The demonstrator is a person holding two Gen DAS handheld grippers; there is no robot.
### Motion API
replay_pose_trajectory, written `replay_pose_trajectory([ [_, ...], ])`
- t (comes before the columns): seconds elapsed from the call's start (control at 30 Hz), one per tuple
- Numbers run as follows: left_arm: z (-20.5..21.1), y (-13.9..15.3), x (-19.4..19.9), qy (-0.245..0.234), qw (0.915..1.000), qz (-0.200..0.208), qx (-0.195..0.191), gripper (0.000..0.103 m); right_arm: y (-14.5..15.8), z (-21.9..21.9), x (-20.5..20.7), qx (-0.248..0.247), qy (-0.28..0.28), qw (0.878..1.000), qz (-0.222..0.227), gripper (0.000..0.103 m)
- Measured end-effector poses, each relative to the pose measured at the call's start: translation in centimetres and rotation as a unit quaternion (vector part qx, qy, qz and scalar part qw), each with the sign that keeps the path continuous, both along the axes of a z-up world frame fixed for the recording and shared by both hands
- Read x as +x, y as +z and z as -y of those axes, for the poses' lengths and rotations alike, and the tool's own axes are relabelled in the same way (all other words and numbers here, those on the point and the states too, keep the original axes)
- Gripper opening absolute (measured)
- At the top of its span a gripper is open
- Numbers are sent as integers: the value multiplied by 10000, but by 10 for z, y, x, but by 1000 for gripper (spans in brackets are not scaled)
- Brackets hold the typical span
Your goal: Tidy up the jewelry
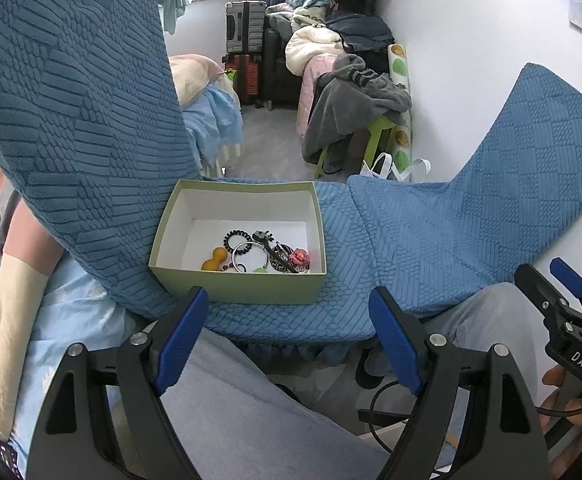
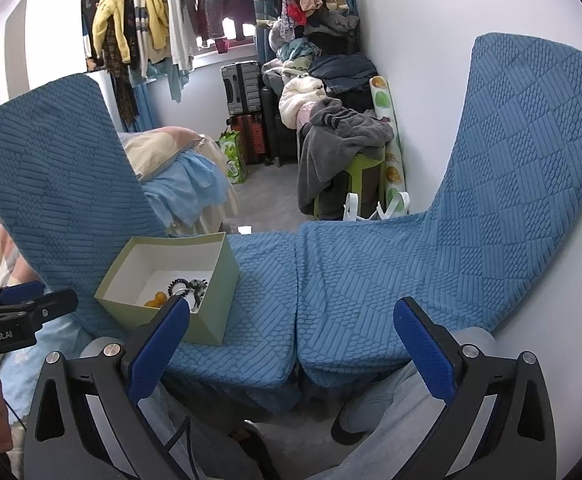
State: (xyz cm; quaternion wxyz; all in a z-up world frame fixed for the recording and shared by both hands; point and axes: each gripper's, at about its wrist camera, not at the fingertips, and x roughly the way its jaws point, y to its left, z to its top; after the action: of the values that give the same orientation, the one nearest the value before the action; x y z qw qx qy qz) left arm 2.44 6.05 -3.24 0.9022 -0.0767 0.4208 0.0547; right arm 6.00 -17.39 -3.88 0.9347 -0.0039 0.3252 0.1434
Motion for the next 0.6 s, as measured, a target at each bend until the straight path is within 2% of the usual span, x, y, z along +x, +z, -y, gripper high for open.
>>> replay_pose_trajectory([
  [0.6,3,5,-2,31,10000,68,52,82,-1,-4,-1,-17,63,10000,-17,103],
])
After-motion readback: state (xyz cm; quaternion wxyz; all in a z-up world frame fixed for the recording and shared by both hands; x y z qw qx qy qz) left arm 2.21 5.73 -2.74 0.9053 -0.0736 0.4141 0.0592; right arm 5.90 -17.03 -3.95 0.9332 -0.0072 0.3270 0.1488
